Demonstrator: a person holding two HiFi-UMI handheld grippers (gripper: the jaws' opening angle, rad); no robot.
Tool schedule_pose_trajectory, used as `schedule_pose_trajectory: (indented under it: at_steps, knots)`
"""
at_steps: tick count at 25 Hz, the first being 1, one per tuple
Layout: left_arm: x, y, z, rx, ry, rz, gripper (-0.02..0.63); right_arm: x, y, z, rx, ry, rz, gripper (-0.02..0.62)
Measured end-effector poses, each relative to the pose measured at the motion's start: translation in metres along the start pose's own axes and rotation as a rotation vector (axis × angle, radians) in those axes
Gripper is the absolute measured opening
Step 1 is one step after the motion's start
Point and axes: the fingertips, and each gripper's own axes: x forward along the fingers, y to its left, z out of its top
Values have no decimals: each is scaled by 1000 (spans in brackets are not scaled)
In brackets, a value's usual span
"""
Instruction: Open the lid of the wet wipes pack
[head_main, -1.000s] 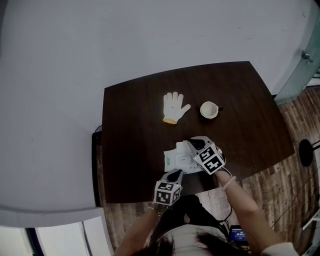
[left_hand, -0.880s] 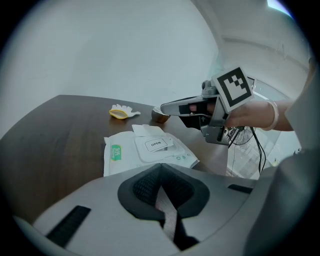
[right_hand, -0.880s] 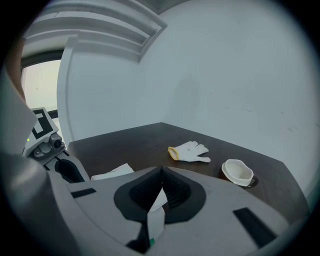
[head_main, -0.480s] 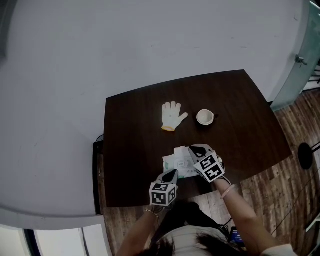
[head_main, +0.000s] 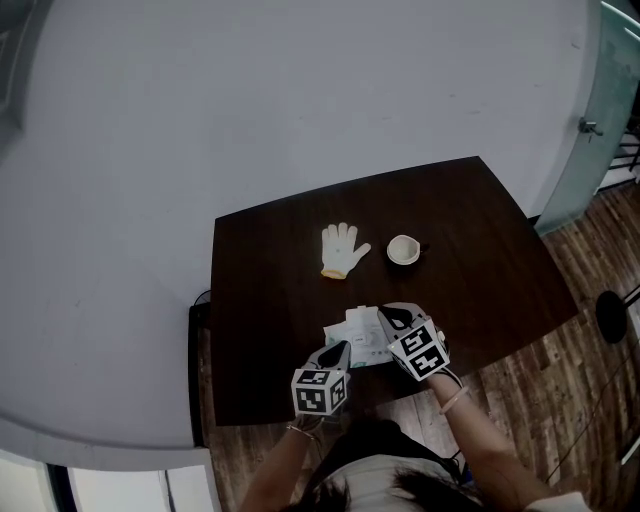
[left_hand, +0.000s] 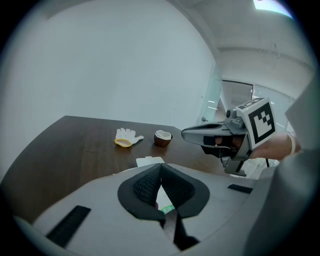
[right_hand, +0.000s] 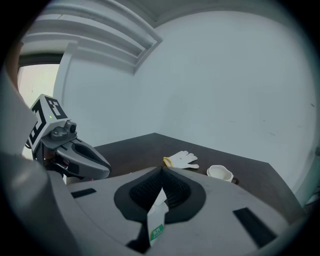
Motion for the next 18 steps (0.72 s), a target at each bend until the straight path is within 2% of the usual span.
schedule_pose_trajectory:
  at_steps: [18]
  knots:
    - [-42, -24, 63, 41, -130, 30, 18, -66, 6, 40, 30, -108, -82, 6]
